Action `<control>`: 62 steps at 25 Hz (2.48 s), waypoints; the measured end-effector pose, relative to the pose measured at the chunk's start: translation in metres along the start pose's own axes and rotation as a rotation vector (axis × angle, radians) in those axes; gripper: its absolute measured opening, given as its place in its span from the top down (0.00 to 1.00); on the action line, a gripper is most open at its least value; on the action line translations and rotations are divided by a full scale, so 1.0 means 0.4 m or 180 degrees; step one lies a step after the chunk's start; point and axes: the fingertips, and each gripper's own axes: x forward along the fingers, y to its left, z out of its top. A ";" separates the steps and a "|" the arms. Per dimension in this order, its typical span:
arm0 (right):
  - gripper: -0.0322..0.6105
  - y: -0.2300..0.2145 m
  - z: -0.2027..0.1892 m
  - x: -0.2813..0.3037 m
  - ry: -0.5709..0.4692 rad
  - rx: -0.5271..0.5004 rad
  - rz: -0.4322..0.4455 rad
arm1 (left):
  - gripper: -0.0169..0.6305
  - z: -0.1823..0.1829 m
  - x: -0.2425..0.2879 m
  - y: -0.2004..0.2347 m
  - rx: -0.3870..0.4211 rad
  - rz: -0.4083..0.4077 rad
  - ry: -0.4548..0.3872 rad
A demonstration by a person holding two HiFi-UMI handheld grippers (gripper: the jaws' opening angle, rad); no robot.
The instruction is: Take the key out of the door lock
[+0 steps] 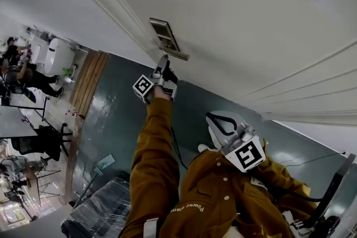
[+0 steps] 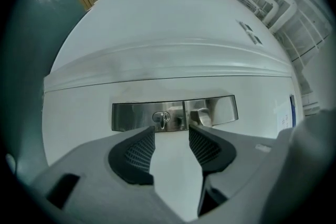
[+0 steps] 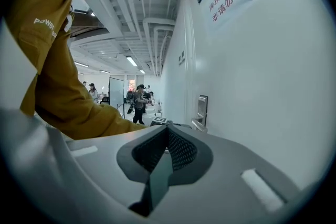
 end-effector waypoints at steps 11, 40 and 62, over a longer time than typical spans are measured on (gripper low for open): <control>0.94 -0.038 -0.010 0.009 0.0040 -0.0040 -0.0070 | 0.92 0.048 0.044 0.071 -0.0012 0.0116 -0.0142; 0.94 -0.013 0.020 0.008 -0.0173 -0.0013 0.0101 | 0.94 -0.030 -0.131 -0.024 0.0531 0.0173 -0.0081; 0.94 0.028 0.015 0.037 -0.0287 0.0384 0.0176 | 0.94 -0.428 -0.618 -0.541 0.4043 0.1119 -0.0388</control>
